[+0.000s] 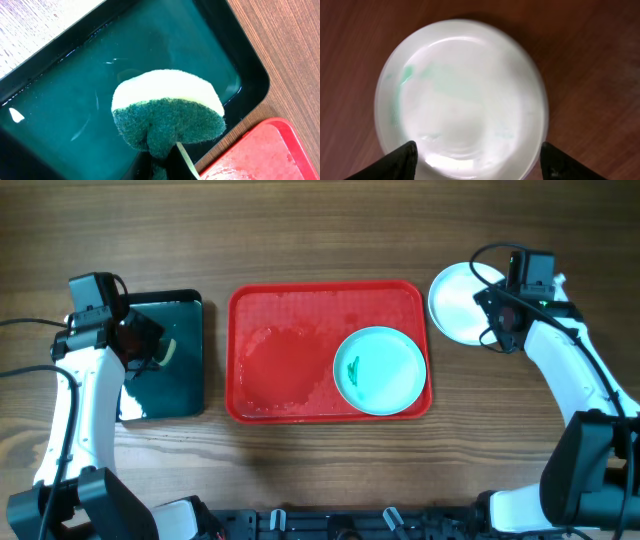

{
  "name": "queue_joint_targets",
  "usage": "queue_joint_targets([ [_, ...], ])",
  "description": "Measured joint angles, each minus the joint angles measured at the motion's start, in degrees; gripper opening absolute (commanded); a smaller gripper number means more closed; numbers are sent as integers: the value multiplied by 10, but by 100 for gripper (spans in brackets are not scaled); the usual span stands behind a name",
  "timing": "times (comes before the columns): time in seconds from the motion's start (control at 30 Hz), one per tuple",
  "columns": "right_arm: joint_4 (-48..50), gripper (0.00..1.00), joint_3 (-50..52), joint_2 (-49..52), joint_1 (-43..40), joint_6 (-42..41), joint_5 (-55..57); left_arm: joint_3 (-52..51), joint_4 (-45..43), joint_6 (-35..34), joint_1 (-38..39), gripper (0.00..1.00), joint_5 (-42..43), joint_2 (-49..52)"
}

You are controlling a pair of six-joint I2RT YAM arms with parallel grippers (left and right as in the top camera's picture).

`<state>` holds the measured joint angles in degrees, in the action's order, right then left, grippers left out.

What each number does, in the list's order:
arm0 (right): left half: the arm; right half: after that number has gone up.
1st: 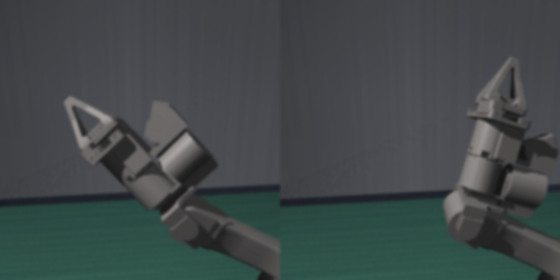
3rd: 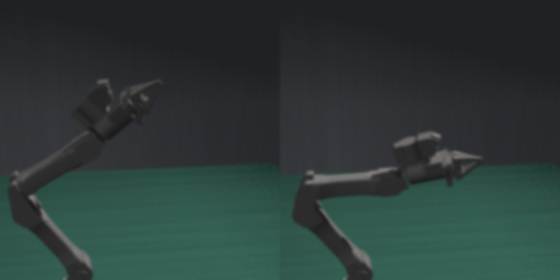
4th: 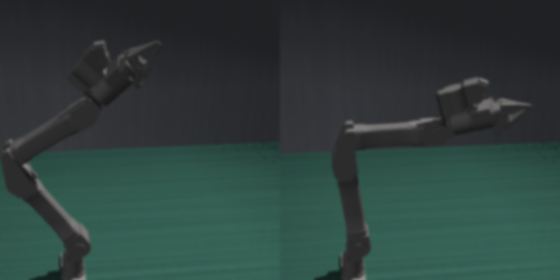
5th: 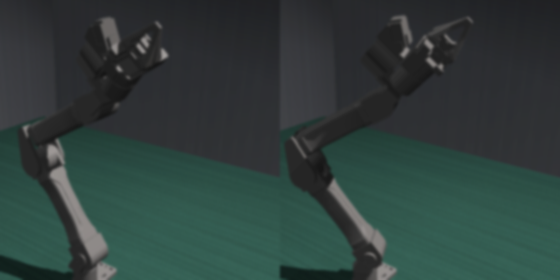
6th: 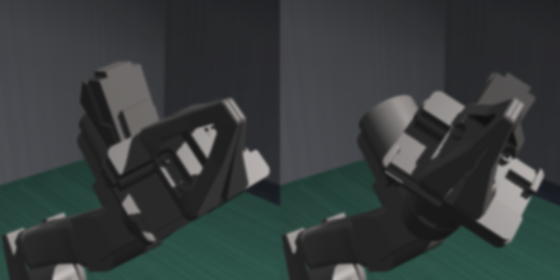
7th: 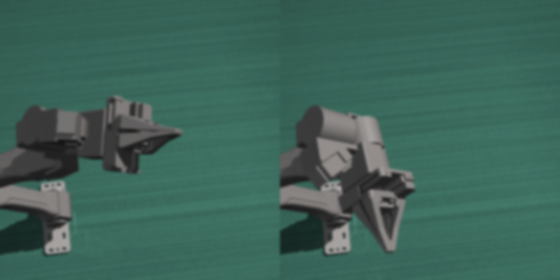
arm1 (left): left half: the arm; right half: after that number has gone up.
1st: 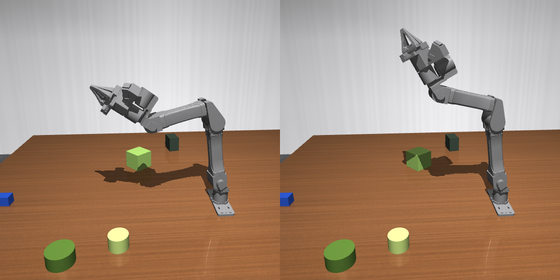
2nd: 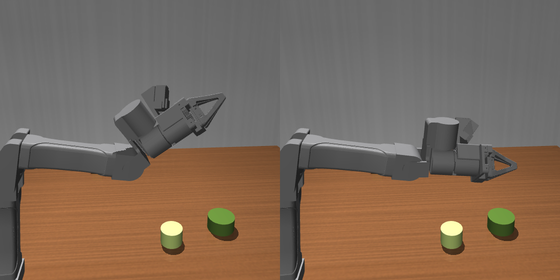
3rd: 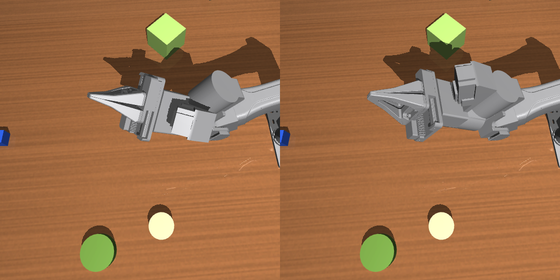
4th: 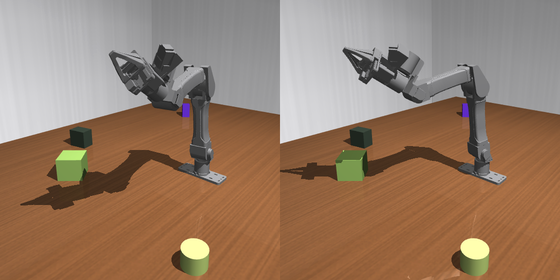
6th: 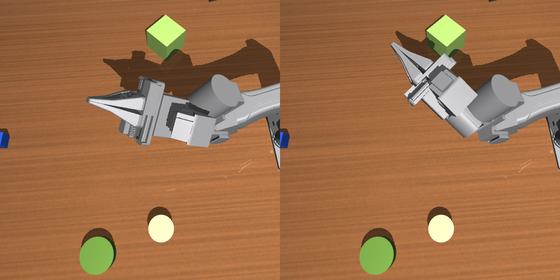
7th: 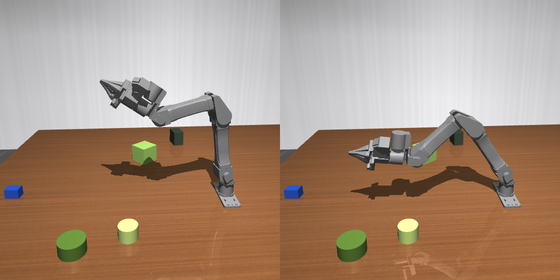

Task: Clean dirty plates on tray and stack at the side
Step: 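Grip the rim of the last light-blue plate with the right gripper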

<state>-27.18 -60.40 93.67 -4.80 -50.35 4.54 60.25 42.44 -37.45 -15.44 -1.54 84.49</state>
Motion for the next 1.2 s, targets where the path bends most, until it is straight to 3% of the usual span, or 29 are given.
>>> queue_joint_targets([
  [0.17,5,77,0,0,66,149,-132,0,0,0,0,4,2,0],
  [0.27,-50,53,0,0,142,202,-141,0,0,0,0,4,2,0],
  [0.37,-153,52,2,0,198,171,-109,0,0,0,0,4,2,0],
  [0.43,-191,57,3,0,214,131,-87,0,0,0,0,4,3,0],
  [0.57,-213,80,4,0,224,96,-47,0,0,0,0,4,6,0],
  [0.6,-204,79,9,0,224,105,-33,0,0,0,0,4,6,0],
  [0.67,-183,65,21,0,224,132,-23,0,0,0,0,4,6,0],
  [0.83,-107,45,61,0,224,196,-24,0,0,0,0,4,10,0],
  [0.93,-104,40,62,0,224,211,-26,0,0,0,0,4,10,0],
  [1.2,-102,41,62,29,224,220,-27,0,0,0,0,4,15,0],
])
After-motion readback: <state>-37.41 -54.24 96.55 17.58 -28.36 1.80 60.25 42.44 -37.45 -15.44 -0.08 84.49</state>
